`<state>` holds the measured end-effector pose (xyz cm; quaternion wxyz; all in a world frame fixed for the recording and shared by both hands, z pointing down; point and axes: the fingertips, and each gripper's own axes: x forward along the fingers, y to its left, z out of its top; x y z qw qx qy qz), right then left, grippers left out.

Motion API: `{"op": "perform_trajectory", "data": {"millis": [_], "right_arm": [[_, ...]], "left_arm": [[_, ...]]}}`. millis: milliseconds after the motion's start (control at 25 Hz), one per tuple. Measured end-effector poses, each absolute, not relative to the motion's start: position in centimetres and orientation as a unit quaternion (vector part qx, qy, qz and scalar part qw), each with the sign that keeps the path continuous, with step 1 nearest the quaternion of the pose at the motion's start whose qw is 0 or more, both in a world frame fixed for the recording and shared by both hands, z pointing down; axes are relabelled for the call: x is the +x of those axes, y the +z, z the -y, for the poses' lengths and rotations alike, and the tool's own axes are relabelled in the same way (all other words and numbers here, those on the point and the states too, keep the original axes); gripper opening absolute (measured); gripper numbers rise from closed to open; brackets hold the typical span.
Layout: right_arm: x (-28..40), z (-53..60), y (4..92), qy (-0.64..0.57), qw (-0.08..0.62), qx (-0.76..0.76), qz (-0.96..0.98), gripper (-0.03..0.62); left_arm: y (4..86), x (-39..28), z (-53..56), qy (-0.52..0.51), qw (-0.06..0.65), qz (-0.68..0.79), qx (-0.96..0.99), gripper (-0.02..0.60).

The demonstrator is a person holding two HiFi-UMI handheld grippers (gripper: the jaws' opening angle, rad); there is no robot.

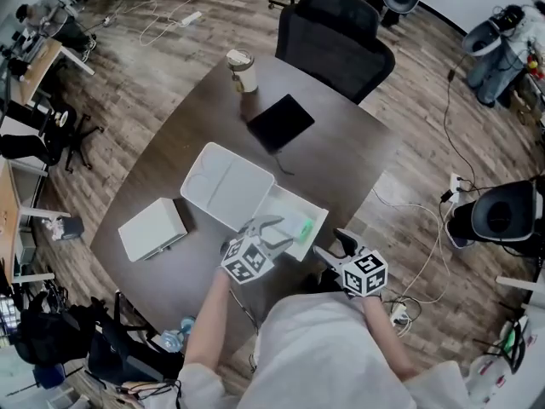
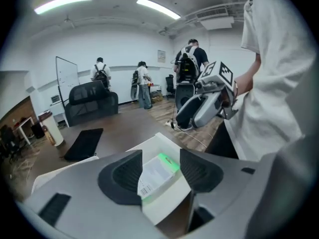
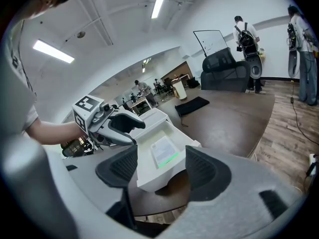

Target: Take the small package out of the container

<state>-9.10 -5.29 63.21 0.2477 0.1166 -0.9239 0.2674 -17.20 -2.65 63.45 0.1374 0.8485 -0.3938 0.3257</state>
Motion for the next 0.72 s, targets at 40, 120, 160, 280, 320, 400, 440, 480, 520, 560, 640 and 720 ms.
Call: {"op": "perform_trajectory", "data": {"millis": [40,120,160,280,320,400,440,480,520,560,640,720], "right_arm": [[-8.8,5.5,63.1,0.262,0.245,0.122,0.925,0.302],[-8.1,5.9,62.8,0.250,0.240,0.132,0.929,0.301],[-7.8,5.9,62.7,0.246,0.238,0.134,0.930,0.301],[-6.5,5.7,62.6,0.247,0.238,0.140,0.929,0.301],[-6.0,5.8,62.7,0.248,0.240,0.144,0.927,0.301],[-5.2,6.1,62.8,0.252,0.241,0.153,0.925,0.301],[-4.9,6.2,62.7,0.254,0.240,0.159,0.923,0.301],[-4.6,6.4,62.6,0.255,0.238,0.164,0.923,0.301],[-4.3,6.5,62.5,0.256,0.236,0.170,0.922,0.301],[-4.1,6.7,62.4,0.257,0.234,0.175,0.921,0.301],[-3.6,6.9,62.4,0.259,0.232,0.182,0.920,0.301],[-3.2,7.0,62.6,0.261,0.236,0.187,0.917,0.301]], "left_arm": [[63.8,-16.9,2.7,0.342,0.130,0.376,0.851,0.229],[64.7,-16.6,2.9,0.375,0.115,0.337,0.856,0.229],[65.1,-16.5,2.8,0.392,0.107,0.314,0.858,0.230],[65.9,-16.3,2.9,0.435,0.087,0.254,0.860,0.238],[66.1,-16.3,3.1,0.446,0.081,0.239,0.859,0.241],[66.6,-16.2,3.6,0.467,0.069,0.212,0.856,0.246],[66.9,-16.1,3.8,0.478,0.064,0.197,0.854,0.250],[67.3,-15.9,3.8,0.489,0.060,0.181,0.851,0.254],[67.8,-15.8,3.8,0.500,0.057,0.163,0.849,0.257],[68.3,-15.8,3.7,0.511,0.054,0.145,0.845,0.262],[69.5,-15.9,3.5,0.536,0.044,0.113,0.835,0.268],[70.7,-16.1,3.4,0.562,0.027,0.086,0.822,0.275]]}}
